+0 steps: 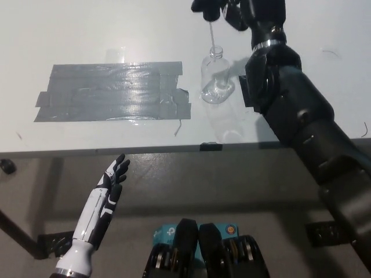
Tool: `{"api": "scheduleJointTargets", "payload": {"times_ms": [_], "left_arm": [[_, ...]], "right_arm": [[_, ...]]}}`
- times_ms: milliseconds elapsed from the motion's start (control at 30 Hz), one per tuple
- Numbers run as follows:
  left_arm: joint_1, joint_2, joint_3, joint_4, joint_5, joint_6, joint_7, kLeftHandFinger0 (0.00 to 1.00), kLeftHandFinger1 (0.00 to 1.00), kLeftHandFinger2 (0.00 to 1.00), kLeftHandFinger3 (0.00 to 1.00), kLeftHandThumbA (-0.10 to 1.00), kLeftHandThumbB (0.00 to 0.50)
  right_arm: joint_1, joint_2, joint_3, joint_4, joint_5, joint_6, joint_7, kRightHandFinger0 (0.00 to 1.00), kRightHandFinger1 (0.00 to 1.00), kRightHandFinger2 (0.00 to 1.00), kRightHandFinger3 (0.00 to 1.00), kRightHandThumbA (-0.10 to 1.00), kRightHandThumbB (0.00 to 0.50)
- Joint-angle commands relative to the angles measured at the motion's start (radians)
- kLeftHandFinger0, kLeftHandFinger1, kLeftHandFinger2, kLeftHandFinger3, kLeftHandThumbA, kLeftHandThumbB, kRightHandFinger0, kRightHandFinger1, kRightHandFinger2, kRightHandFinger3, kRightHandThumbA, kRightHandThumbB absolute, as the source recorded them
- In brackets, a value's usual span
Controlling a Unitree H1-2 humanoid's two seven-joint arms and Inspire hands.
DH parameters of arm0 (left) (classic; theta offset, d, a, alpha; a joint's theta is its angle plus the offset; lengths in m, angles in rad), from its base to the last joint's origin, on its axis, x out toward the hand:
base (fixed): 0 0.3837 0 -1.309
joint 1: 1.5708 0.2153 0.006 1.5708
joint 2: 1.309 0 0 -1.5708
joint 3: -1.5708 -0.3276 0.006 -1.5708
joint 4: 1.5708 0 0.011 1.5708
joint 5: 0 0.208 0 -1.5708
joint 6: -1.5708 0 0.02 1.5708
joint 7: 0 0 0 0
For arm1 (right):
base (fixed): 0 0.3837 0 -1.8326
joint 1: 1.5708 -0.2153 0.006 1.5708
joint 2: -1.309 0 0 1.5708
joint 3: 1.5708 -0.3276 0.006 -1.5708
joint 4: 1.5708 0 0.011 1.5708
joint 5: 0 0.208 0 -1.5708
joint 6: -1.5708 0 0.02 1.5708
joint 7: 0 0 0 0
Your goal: The robot grabs the black lid of the spray bottle on the desk and places it on the black area of the desk
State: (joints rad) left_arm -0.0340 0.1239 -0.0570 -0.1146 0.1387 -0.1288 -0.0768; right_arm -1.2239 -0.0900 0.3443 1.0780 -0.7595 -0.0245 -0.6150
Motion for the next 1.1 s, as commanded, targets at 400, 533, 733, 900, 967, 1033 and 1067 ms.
{"api": "scheduleJointTargets", "payload": {"times_ms": [400,533,733,900,967,1033,1067], "left_arm": [[-0.016,0.014,-0.002,-0.028,-0.003,-0.009,-0.008,1.00,1.00,1.00,1.00,1.00,0.049],[-0.016,0.013,-0.002,-0.027,-0.006,-0.012,-0.009,1.00,1.00,1.00,1.00,1.00,0.051],[-0.014,0.016,0.004,-0.029,-0.013,-0.011,-0.009,0.97,1.00,1.00,1.00,1.00,0.030],[-0.010,0.013,0.008,-0.028,-0.017,-0.015,-0.005,0.95,1.00,1.00,1.00,1.00,0.016],[-0.007,0.013,0.009,-0.030,-0.019,-0.016,-0.004,0.95,1.00,1.00,1.00,1.00,0.002],[-0.005,0.010,0.010,-0.030,-0.018,-0.020,-0.001,0.94,1.00,1.00,1.00,1.00,0.000],[-0.004,0.009,0.010,-0.030,-0.015,-0.020,0.001,0.94,1.00,1.00,1.00,1.00,0.000]], "right_arm": [[-0.098,-0.056,-0.226,-0.184,0.225,-0.068,0.024,0.00,0.29,0.53,0.26,0.68,0.095],[-0.094,-0.078,-0.267,-0.196,0.251,-0.044,0.038,0.00,0.23,0.46,0.36,0.73,0.113],[-0.083,-0.100,-0.328,-0.162,0.315,-0.036,0.058,0.00,0.19,0.40,0.17,0.68,0.115],[-0.030,-0.102,-0.354,-0.112,0.356,-0.060,0.057,0.00,0.10,0.31,0.14,0.66,0.100],[-0.009,-0.096,-0.353,-0.083,0.366,-0.065,0.058,0.00,0.11,0.32,0.14,0.62,0.094],[0.015,-0.087,-0.348,-0.039,0.377,-0.067,0.062,0.00,0.12,0.34,0.15,0.61,0.098],[0.024,-0.082,-0.345,-0.011,0.382,-0.064,0.066,0.01,0.14,0.35,0.17,0.62,0.101]]}}
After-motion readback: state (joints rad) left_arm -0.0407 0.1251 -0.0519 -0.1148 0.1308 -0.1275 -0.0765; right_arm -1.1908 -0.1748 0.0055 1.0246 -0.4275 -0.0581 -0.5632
